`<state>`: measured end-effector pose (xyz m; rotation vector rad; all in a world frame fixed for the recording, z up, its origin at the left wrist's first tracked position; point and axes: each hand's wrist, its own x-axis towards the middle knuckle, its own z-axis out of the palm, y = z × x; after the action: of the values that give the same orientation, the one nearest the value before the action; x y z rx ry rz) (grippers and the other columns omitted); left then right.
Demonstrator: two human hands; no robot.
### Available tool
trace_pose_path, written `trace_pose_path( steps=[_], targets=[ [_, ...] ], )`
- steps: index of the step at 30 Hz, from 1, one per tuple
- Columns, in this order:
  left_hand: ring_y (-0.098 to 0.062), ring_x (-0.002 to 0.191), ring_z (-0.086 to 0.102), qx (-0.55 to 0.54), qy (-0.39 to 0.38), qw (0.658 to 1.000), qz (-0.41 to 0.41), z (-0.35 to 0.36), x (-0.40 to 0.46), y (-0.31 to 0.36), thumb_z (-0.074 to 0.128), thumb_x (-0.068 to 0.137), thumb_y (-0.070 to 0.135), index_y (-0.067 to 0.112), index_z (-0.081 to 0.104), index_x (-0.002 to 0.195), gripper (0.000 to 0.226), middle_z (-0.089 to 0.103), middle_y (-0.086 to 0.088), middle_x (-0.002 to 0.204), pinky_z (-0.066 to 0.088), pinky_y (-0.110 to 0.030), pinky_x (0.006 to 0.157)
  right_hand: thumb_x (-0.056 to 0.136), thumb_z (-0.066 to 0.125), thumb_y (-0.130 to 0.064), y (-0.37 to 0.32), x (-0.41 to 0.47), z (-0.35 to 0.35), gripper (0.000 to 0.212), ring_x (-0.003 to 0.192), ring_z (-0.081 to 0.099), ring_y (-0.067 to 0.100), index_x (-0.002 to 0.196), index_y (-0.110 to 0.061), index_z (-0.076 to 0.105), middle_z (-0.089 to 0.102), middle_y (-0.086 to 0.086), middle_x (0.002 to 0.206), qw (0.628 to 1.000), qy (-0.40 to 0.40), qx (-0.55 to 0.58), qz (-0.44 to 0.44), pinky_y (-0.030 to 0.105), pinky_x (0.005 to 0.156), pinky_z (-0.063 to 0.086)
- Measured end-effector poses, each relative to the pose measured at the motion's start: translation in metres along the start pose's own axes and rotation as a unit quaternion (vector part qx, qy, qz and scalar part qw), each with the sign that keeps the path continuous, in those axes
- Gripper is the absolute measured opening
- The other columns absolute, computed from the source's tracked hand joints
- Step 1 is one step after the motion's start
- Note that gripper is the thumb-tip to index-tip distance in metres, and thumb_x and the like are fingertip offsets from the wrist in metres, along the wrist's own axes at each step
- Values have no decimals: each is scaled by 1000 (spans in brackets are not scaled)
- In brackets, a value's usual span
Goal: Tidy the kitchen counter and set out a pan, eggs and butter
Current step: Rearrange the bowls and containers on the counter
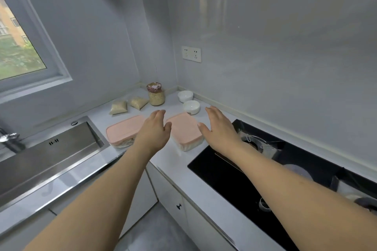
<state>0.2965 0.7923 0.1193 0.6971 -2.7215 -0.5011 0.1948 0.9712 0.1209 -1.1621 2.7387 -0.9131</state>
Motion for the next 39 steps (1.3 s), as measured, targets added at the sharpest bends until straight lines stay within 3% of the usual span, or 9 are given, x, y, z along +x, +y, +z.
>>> trace_pose_path(
  steps=[10,16,27,39],
  targets=[
    [-31,133,38,46,-43,997,53,4,156,-34,43,100,26,8,32,146,51,35,-13,150,33,-37,104,100,42,-36,19,128,27,57,143,23,20,149,-11,25,23,4,155,998,11,18,54,31,114,19],
    [-27,138,33,81,-64,991,83,18,222,-59,42,101,30,11,29,148,53,31,-6,154,29,-36,105,100,42,-37,21,181,55,59,142,25,21,149,-10,23,22,5,156,995,0,6,97,34,113,24],
    [-26,137,37,12,-163,977,133,52,384,-129,47,99,28,11,29,149,56,31,-7,154,31,-35,108,99,42,-40,12,298,101,63,142,25,21,151,-14,20,15,1,159,975,3,-10,221,35,113,27],
    [-24,141,30,-12,-234,960,156,80,493,-165,56,93,25,11,26,150,66,26,-8,156,28,-34,112,94,49,-45,14,391,140,72,141,27,24,152,-17,15,12,0,159,952,-37,-29,303,38,111,31]
  ],
)
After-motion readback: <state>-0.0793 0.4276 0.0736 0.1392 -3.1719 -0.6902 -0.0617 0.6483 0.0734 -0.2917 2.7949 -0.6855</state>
